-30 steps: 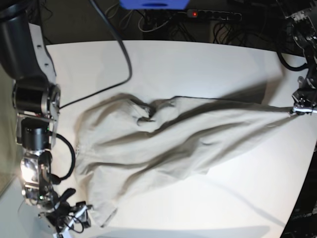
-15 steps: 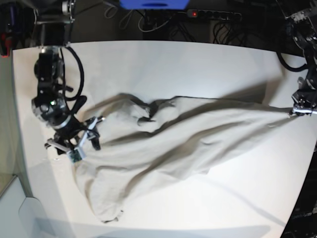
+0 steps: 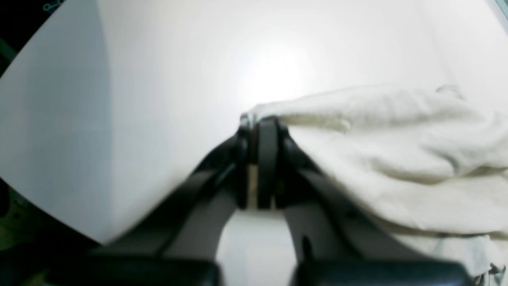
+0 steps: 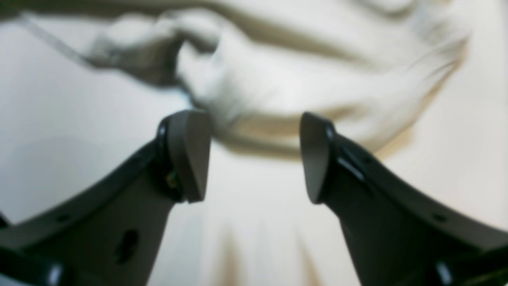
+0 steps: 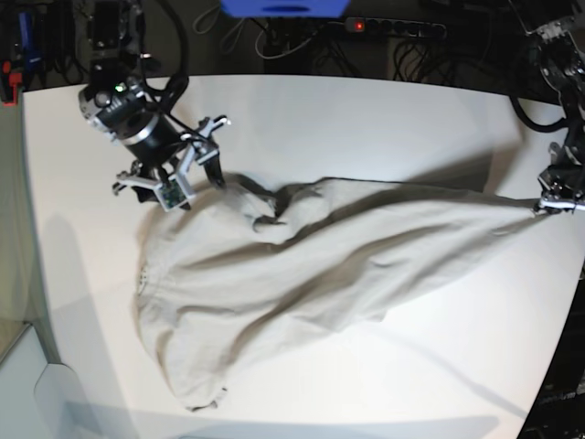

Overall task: Layout the t-shirt on the table in an organized manner, then fold the t-shirt properly
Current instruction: 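Pull the shirt taut between both grippers, spreading it flat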

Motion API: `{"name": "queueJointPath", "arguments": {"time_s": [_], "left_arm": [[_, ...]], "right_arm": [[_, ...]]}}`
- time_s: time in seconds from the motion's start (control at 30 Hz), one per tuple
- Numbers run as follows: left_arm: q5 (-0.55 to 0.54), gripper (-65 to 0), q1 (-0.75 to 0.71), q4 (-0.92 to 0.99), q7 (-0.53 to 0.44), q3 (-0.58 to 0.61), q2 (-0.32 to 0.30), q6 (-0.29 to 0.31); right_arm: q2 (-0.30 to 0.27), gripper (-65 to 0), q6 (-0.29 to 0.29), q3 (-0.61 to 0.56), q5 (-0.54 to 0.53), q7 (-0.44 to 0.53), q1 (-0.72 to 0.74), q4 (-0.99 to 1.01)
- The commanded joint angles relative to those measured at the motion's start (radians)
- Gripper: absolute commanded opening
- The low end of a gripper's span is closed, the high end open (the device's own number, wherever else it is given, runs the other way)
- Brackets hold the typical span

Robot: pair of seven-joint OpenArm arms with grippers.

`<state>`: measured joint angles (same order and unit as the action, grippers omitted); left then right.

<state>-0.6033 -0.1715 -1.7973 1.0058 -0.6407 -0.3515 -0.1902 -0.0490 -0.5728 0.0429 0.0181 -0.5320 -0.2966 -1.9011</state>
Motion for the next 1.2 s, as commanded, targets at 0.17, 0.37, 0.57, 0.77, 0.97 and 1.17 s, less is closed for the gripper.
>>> {"name": "queueJointPath", "arguments": {"time_s": [0.17, 0.37, 0.57, 0.77, 0.97, 1.17], "left_arm": [[-0.007, -64.4, 0.008, -0.022, -0.017, -0.011, -0.019, -0.005], [-0.007, -64.4, 0.003, -0.022, -0.017, -0.011, -0.019, -0.004], [-0.007, -64.4, 0.002, -0.022, -0.017, -0.011, -0.019, -0.004], [-0.007, -64.4, 0.002, -0.022, -0.017, -0.011, -0.019, -0.004], [-0.002, -64.4, 0.002, -0.022, -0.017, -0.012, -0.019, -0.004], [0.000, -64.4, 0.002, -0.022, -0.017, -0.012, -0.019, -0.004]], "right_arm": [[0.053, -29.9, -0.014, 0.002, -0.016, 0.031, -0.005, 0.031], [0.056, -29.9, -0.014, 0.002, -0.016, 0.034, 0.061, 0.133], [0.057, -29.9, -0.014, -0.010, -0.016, 0.033, 0.116, 0.196], [0.057, -30.0, -0.010, -0.070, -0.014, 0.034, 0.145, 0.257], [0.057, -30.0, -0.010, -0.077, -0.014, 0.034, 0.201, 0.343], [0.056, -35.6, -0.010, -0.074, -0.014, 0.036, 0.285, 0.456]]}}
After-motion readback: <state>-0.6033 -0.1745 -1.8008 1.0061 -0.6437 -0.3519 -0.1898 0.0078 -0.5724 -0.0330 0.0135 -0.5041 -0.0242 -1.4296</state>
